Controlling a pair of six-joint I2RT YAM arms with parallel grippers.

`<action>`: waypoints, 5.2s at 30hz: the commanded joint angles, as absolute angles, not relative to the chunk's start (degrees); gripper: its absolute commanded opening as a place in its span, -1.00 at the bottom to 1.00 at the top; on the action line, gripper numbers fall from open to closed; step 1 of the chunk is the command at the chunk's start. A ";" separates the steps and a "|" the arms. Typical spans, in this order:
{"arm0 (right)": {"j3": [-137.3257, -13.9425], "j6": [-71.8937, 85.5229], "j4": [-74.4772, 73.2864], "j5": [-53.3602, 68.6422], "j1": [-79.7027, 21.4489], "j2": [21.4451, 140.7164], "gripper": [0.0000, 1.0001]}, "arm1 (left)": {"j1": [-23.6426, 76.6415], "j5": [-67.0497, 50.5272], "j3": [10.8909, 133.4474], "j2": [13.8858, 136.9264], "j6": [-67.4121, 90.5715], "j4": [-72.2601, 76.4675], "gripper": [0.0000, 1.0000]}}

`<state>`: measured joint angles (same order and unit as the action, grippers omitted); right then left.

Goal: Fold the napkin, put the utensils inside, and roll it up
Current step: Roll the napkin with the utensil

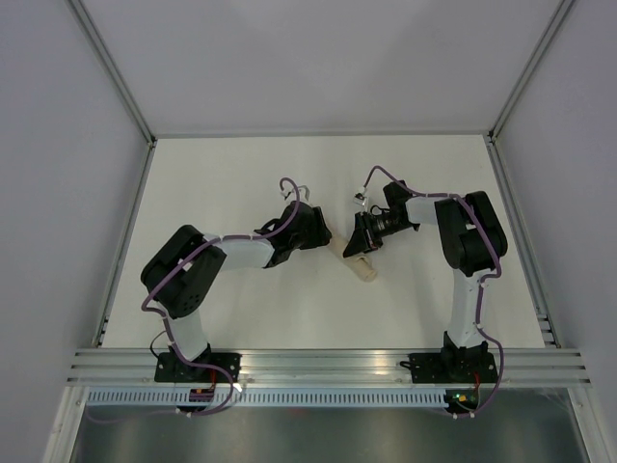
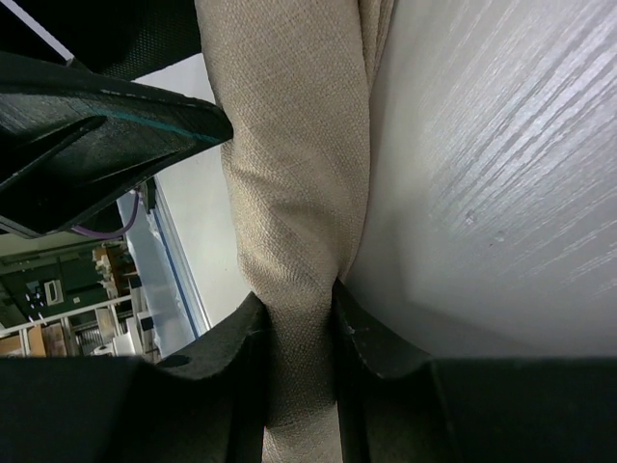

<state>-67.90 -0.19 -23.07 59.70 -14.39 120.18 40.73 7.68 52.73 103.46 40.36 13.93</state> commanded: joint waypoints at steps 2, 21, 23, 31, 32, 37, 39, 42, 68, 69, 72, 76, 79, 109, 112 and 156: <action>-66.18 3.16 -17.32 52.29 -14.59 123.66 -0.47 | 41.31 10.81 54.05 104.15 43.51 15.29 0.23; -65.92 3.78 -17.40 53.70 -14.33 122.70 -0.46 | 41.22 11.69 58.53 109.86 42.81 13.46 0.14; -66.09 3.34 -17.75 53.70 -14.33 122.78 -0.44 | 41.22 11.34 60.64 111.09 41.41 11.96 0.12; -66.44 1.06 -20.12 50.99 -14.24 120.07 0.04 | 40.87 10.55 63.98 112.85 37.79 8.09 0.00; -66.71 0.45 -20.39 50.80 -14.33 119.71 0.07 | 40.78 10.11 64.07 113.03 37.36 8.00 0.00; -67.15 -1.58 -22.76 47.99 -14.15 116.20 0.26 | 40.17 7.74 66.44 114.69 35.34 6.68 0.00; -66.89 -2.80 -23.03 46.32 -14.15 114.27 0.31 | 39.82 6.60 67.49 115.31 34.02 5.45 0.00; -66.62 -3.69 -23.82 44.48 -14.06 111.63 0.37 | 39.20 4.40 69.08 116.28 32.52 4.14 0.00; -64.69 -5.89 -22.24 39.82 -9.85 103.97 0.32 | 37.09 -2.28 93.07 126.29 9.59 -18.71 0.06; -64.69 -6.06 -22.32 39.90 -9.50 104.06 0.32 | 37.00 -2.20 93.77 126.56 9.06 -19.59 0.07; -64.42 -6.15 -22.15 40.08 -8.88 103.63 0.32 | 37.00 -3.16 95.53 127.35 6.95 -19.95 0.09; -63.99 -5.80 -21.36 40.25 -7.91 103.01 0.32 | 37.00 -3.87 97.20 127.97 4.66 -20.48 0.14; -63.90 -5.71 -21.27 40.25 -7.56 102.92 0.32 | 37.00 -4.83 98.79 128.58 3.08 -21.35 0.16; -64.95 -7.64 -23.29 41.57 -5.27 102.92 0.32 | 36.91 -5.80 101.08 121.99 3.51 -16.35 0.27; -64.95 -8.44 -23.99 41.66 -5.10 102.57 0.32 | 36.56 -6.15 100.55 121.20 3.87 -15.04 0.28; -58.80 -3.78 -22.51 18.46 1.50 58.89 0.73 | 34.19 -6.33 52.38 59.50 13.54 -12.13 0.33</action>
<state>-60.12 -6.11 -23.09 23.64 1.41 60.73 34.24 -6.07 52.47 60.55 11.20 -11.31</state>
